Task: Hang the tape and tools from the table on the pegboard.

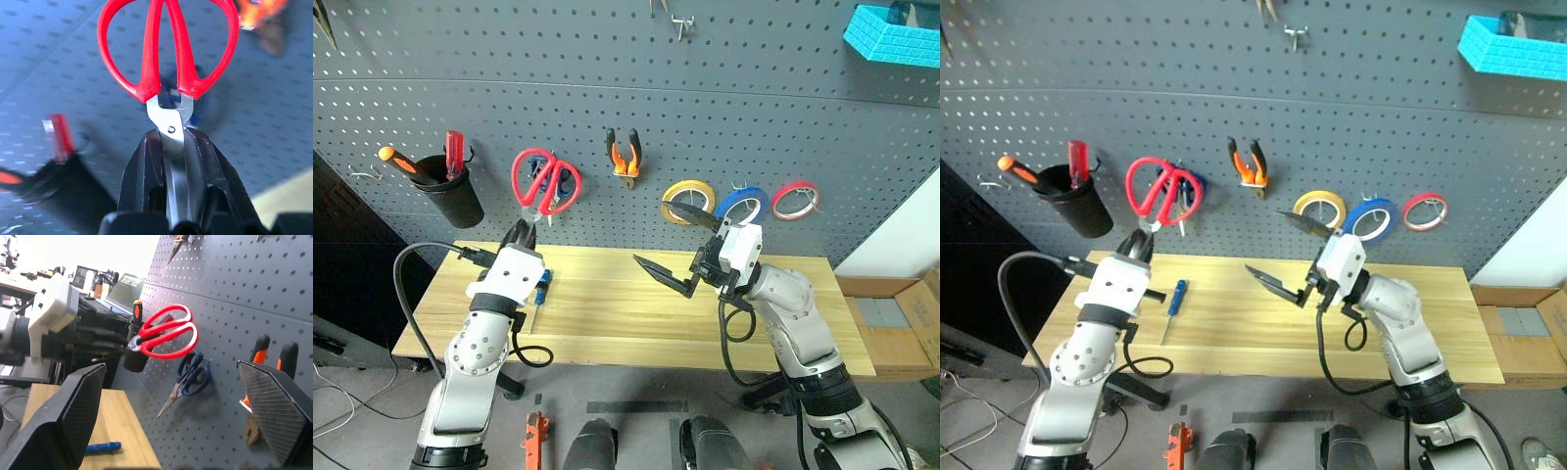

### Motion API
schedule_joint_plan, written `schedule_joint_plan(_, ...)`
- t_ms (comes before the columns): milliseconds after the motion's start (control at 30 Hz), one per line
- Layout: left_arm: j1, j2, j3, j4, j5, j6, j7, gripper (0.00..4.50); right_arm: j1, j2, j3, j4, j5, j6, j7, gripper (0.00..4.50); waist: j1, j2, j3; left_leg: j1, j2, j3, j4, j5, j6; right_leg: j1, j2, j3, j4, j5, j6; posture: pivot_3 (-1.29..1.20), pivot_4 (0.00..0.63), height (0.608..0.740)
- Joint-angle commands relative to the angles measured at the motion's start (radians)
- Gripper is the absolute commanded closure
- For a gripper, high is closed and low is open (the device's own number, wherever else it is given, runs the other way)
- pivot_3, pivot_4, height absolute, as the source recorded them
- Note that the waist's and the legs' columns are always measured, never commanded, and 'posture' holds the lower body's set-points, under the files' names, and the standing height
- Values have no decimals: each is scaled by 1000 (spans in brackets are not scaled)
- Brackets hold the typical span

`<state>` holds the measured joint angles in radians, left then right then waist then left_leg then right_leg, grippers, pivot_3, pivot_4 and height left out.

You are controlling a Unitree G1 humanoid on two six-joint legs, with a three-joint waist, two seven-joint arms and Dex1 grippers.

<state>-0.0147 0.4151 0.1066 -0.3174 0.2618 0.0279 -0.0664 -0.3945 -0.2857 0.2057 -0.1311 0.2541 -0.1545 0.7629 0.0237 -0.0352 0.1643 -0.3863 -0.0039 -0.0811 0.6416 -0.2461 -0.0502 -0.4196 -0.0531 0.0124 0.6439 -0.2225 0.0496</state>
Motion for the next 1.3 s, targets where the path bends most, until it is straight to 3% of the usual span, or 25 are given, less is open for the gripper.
schedule_joint_plan(33,-41,-12,37,22,-5,11,25,4270,-13,-2,-27,-6,0,-31,0,0,1,0,-1,1,0,0,0,0,0,1,0,0,0,0,0,101,59,740)
schedule_joint_plan(433,-169,-56,8,141,-91,84,-47,4270,-10,-10,-30,-35,-8,-26,-21,0,-1,0,-6,7,0,0,1,0,0,7,1,0,1,0,0,67,72,740)
schedule_joint_plan(1067,-232,-68,5,291,-164,157,-109,4270,-13,-16,-24,-51,0,-6,-8,0,-2,1,-7,12,0,0,2,0,0,11,1,1,1,0,0,64,85,740)
schedule_joint_plan(1300,-258,-53,-2,331,-162,139,-122,1874,-6,-23,-27,-49,-9,-7,-3,0,-3,1,-7,14,0,0,1,0,0,13,1,1,1,0,0,51,84,740)
